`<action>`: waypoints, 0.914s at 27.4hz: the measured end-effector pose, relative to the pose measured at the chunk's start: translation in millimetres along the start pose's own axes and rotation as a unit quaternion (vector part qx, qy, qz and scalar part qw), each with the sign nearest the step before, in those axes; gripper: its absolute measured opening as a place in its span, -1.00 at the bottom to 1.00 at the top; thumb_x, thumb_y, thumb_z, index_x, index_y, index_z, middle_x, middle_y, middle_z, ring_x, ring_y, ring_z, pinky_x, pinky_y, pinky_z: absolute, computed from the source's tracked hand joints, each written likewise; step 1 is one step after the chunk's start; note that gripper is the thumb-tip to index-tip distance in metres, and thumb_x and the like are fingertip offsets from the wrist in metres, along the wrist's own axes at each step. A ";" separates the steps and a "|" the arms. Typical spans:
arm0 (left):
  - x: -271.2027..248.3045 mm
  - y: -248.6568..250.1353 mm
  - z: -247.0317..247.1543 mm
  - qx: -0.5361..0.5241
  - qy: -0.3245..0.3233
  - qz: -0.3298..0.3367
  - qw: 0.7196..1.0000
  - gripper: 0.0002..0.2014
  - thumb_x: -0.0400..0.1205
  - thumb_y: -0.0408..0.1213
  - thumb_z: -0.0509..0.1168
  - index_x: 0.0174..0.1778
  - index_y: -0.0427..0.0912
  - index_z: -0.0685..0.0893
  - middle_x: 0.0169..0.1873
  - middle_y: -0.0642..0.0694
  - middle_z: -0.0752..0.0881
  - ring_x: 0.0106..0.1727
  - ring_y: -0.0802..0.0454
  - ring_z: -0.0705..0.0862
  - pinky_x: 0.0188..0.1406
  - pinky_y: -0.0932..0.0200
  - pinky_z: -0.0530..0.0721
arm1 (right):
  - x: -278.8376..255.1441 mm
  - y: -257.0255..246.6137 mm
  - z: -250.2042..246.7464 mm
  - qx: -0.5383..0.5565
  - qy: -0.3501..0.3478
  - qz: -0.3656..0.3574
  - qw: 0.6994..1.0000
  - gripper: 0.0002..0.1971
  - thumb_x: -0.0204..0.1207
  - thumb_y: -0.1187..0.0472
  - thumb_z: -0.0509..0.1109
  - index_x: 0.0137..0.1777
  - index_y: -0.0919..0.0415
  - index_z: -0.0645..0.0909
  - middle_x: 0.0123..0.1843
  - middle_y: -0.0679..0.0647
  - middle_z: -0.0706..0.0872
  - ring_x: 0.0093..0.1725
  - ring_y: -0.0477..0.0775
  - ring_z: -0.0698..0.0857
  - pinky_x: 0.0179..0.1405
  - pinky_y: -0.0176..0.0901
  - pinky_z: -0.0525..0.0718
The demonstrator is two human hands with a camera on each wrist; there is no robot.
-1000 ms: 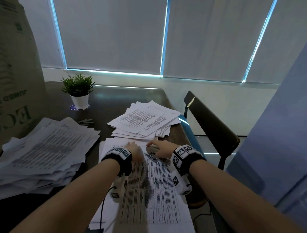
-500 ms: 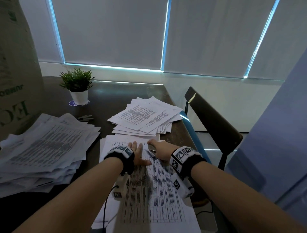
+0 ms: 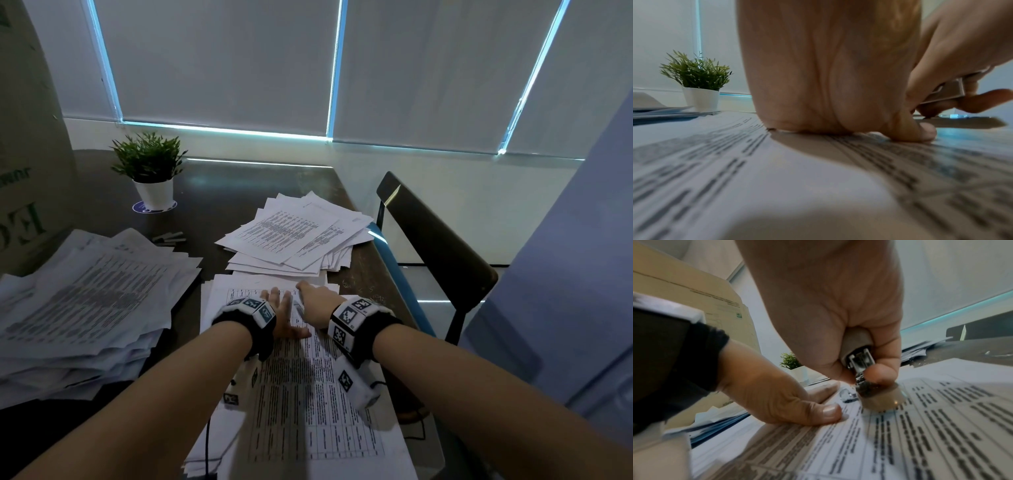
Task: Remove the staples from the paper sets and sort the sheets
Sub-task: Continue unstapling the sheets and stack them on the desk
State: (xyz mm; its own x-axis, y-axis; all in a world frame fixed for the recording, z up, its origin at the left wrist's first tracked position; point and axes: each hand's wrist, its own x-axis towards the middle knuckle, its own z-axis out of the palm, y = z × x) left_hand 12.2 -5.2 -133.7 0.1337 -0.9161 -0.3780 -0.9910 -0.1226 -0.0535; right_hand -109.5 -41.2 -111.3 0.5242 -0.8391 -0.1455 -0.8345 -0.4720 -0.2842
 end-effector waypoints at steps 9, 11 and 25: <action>-0.5 1.0 3.4 -0.009 0.011 0.002 1.000 0.07 0.52 0.43 0.10 0.66 -0.16 -0.30 0.67 -0.24 -0.24 0.68 -0.27 -0.20 0.64 -0.23 -0.08 | 12.8 -16.5 5.3 -0.015 0.009 0.071 0.997 -0.46 0.73 0.25 0.18 0.66 0.29 0.13 0.57 0.30 0.41 0.49 0.33 0.50 0.39 0.13 0.50; 2.6 0.5 4.2 -0.022 0.009 0.000 1.000 0.11 0.48 0.48 0.09 0.66 -0.17 -0.31 0.66 -0.24 -0.26 0.67 -0.27 -0.21 0.63 -0.22 -0.10 | 17.6 -16.3 -3.4 -0.006 0.009 0.051 0.999 -0.50 0.75 0.14 0.16 0.63 0.25 0.18 0.41 0.29 0.58 0.34 0.32 0.62 0.42 0.16 0.51; 28.4 71.5 -79.8 -0.184 0.058 0.034 0.981 -0.82 0.45 -0.23 0.45 -0.33 -0.21 0.59 -0.40 -0.10 0.63 -0.27 -0.07 0.65 -0.30 0.19 0.60 | -44.6 55.9 -56.7 0.133 0.075 0.047 0.987 -0.41 0.56 0.26 0.35 0.58 0.14 0.28 0.32 0.26 0.65 0.22 0.29 0.69 0.24 0.14 0.67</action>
State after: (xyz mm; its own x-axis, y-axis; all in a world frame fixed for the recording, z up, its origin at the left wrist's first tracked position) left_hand -55.1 -70.4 -74.5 0.0869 -0.9615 -0.2606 -0.9342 -0.1695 0.3139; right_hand -189.1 -45.5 -67.0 0.3984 -0.9160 -0.0472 -0.7937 -0.3185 -0.5182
